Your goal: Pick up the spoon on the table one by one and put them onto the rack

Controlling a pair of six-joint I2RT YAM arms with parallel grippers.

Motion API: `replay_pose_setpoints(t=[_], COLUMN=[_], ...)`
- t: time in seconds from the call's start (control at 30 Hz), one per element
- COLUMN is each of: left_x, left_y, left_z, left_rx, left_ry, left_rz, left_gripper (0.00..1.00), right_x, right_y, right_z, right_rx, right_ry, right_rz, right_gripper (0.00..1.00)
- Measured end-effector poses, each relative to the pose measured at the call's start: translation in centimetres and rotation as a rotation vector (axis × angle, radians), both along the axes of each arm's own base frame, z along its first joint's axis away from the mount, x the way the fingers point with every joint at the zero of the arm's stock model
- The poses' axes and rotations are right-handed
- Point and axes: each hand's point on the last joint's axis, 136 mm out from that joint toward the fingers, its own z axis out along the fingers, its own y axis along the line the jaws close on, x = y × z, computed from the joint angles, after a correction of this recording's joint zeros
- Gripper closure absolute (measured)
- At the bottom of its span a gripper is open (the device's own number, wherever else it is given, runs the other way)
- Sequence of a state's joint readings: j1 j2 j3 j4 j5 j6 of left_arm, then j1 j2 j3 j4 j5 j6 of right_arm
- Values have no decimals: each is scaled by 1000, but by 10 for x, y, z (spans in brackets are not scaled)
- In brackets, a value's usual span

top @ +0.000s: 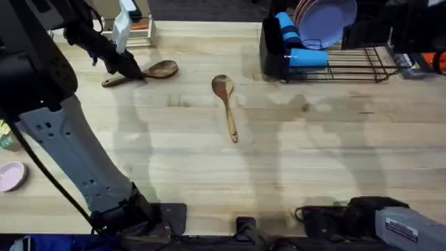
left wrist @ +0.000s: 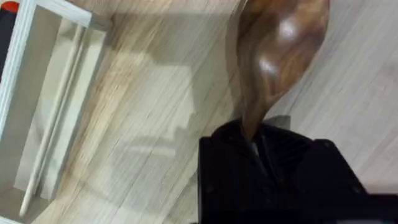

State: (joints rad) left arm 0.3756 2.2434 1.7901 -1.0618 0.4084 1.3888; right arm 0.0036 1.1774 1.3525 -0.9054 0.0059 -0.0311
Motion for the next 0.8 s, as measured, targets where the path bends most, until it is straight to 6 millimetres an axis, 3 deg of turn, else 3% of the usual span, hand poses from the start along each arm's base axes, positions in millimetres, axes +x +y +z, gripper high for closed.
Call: replay_pose_setpoints(t=[0.17, 0.4, 0.8], left_x=[-1, -20, -16], left_y=[-1, -5, -3], left_z=[2, 6, 66], left_rx=[6, 41, 92], left_ry=[-1, 53, -81], left_rz=[-2, -13, -9], left_gripper=[929, 948, 959], right_x=[0, 0, 0], right_y=[0, 0, 0], right_z=[0, 0, 0], right_rx=[0, 0, 0], right_ry=[0, 0, 0], right_rz=[0, 0, 0], right_gripper=[8, 8, 8])
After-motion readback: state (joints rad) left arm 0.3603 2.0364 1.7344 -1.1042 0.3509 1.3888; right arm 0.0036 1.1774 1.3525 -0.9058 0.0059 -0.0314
